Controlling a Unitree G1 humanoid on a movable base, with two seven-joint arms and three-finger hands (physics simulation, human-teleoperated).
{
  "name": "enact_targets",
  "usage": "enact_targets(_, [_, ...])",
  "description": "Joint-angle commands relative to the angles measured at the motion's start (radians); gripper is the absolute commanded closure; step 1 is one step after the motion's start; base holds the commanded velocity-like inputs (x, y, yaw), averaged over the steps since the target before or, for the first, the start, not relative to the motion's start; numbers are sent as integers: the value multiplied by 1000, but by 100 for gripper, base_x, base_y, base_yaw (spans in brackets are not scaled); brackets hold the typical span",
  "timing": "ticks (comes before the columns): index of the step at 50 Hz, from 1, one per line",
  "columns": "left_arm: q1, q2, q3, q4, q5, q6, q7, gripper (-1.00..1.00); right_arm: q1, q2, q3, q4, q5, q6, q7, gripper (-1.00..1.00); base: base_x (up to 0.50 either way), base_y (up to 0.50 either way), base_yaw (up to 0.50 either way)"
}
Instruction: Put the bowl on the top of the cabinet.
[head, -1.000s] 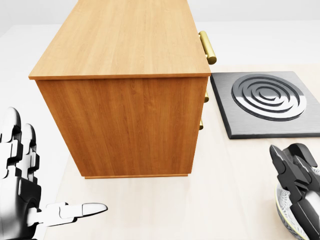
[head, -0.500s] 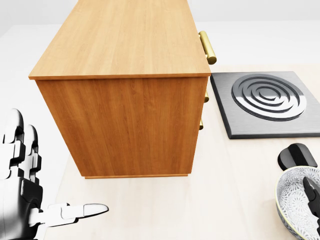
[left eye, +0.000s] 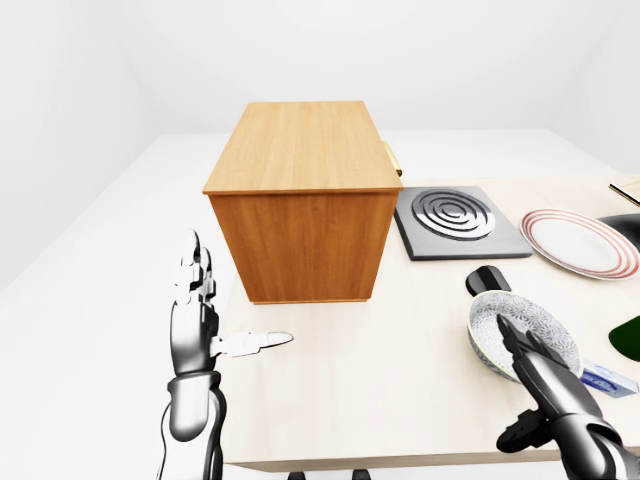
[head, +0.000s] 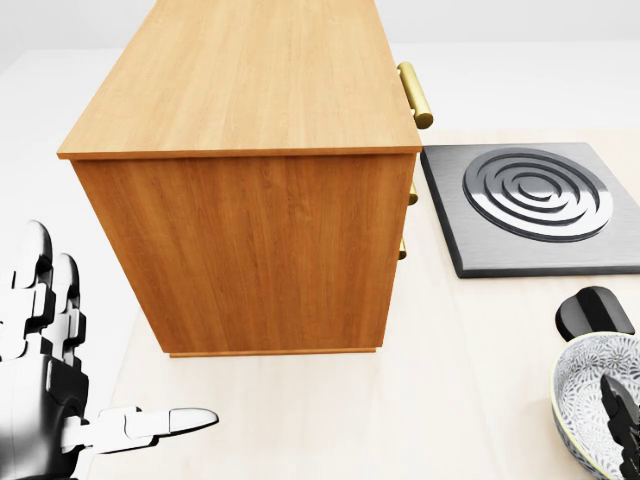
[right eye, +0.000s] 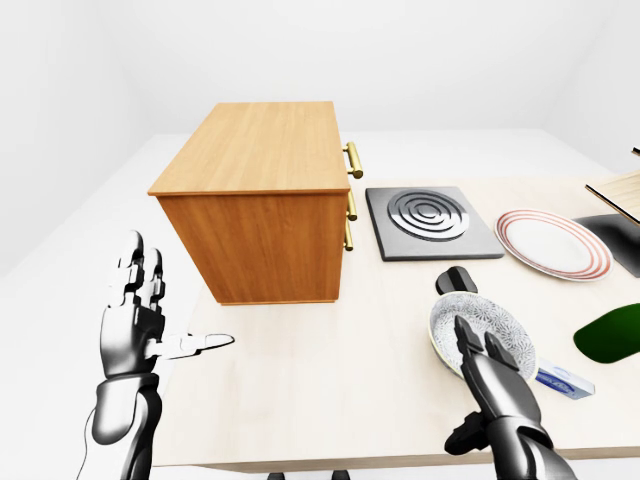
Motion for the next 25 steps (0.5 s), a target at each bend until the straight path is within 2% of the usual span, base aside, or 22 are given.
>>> enact_targets(1, [-1, 0, 0, 8, 0, 0, 1, -100, -12, -39, 32, 81, -43, 0, -59, -100, 0, 0, 0])
enact_targets(14, [2, 1, -1, -1, -1, 0, -2, -100, -36, -99, 75, 226, -87, 0, -145, -100, 0, 0, 0])
enact_targets(25, [-1, 1, 2, 11, -3, 0, -3, -100, -34, -122, 106, 282, -93, 0, -171, -100, 0, 0, 0])
